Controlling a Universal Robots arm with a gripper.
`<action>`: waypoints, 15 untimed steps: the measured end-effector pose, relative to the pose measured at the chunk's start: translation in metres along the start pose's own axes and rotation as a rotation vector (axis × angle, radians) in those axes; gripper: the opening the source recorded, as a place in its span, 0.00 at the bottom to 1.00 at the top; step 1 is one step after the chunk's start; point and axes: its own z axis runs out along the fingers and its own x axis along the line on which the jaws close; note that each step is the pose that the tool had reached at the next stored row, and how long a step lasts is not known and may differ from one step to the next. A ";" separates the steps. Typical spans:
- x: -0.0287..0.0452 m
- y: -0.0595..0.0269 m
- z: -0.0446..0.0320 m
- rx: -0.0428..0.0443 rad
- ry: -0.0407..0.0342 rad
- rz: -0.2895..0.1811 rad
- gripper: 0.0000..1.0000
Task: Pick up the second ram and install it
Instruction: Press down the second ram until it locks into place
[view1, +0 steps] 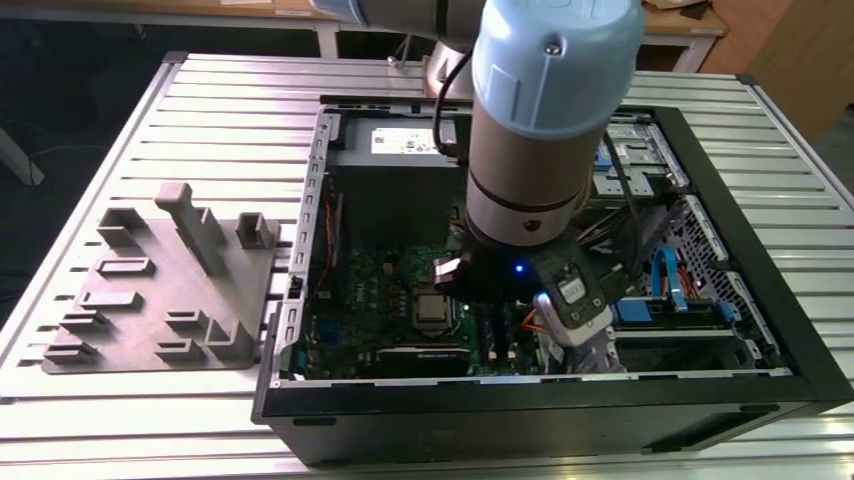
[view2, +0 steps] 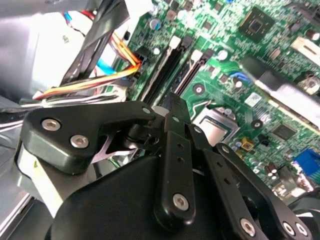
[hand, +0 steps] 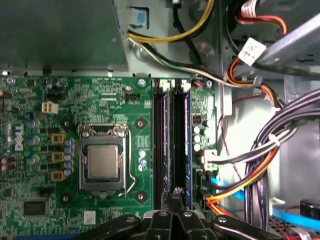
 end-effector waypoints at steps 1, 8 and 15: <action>0.0001 0.0020 0.0002 0.0000 -0.0001 0.000 0.07; 0.0006 0.0126 0.0009 -0.0001 -0.0001 0.000 0.07; 0.0009 0.0168 0.0003 0.0004 0.0002 0.000 0.07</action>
